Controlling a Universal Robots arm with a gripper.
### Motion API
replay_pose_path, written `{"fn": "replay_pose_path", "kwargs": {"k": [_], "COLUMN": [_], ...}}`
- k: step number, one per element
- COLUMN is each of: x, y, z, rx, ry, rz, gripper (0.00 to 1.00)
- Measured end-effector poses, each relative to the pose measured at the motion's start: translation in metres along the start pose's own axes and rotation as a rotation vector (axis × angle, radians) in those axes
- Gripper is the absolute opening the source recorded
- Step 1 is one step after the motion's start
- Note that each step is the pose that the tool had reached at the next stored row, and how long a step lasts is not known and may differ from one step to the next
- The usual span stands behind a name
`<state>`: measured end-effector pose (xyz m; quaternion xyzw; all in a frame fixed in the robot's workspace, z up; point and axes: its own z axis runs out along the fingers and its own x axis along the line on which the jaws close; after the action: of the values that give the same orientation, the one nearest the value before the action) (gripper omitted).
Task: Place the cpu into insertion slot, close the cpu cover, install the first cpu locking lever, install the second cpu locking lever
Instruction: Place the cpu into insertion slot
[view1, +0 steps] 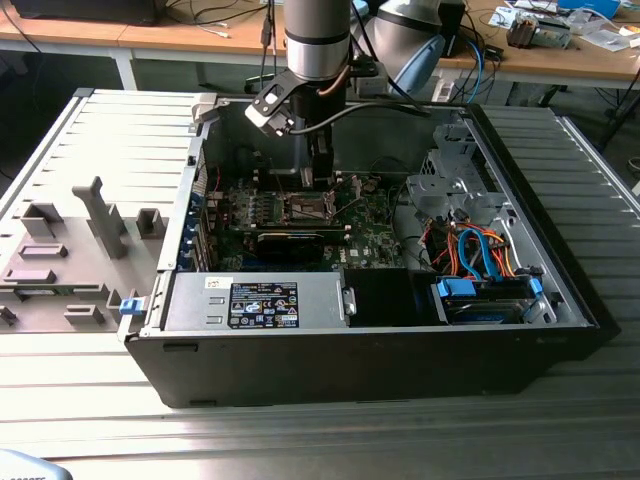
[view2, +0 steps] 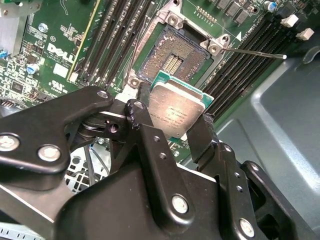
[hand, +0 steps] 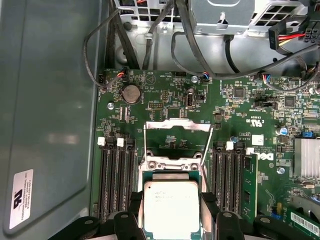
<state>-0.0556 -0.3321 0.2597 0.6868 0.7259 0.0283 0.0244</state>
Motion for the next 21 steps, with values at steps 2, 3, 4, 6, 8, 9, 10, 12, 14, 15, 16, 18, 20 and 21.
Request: {"fn": "replay_pose_path", "kwargs": {"k": [2, 3, 4, 6, 8, 9, 10, 12, 14, 15, 16, 18, 20, 21], "x": [0.0004, 0.0006, 0.0008, 0.0010, 0.0011, 0.0013, 0.0013, 0.0013, 0.0013, 0.0015, 0.0016, 0.0021, 0.0024, 0.0024], "y": [0.0000, 0.0000, 0.0000, 0.0000, -0.0001, -0.0001, -0.0002, -0.0003, -0.0003, -0.0005, -0.0007, -0.0016, -0.0026, -0.0035], "z": [0.0003, 0.0004, 0.0006, 0.0009, 0.0010, 0.0013, 0.0015, 0.0016, 0.0020, 0.0024, 0.0027, 0.0040, 0.0063, 0.0077], "rx": [-0.0001, 0.0000, 0.0000, -0.0001, 0.0001, 0.0001, 0.0001, 0.0000, 0.0000, 0.0000, 0.0000, -0.0001, 0.0000, 0.0000], "ry": [0.0001, 0.0000, 0.0000, 0.0000, -0.0002, -0.0001, -0.0001, -0.0001, 0.0000, 0.0001, 0.0001, 0.0001, -0.0001, 0.0000], "rz": [0.000, 0.000, 0.000, 0.000, 0.000, 0.000, 0.000, 0.000, 0.000, 0.000, 0.000, 0.000, 0.000, 0.000], "gripper": [0.54, 0.54, 0.54, 0.54, 0.54, 0.54, 0.54, 0.54, 0.54, 0.54, 0.54, 0.54, 0.54, 0.54]}}
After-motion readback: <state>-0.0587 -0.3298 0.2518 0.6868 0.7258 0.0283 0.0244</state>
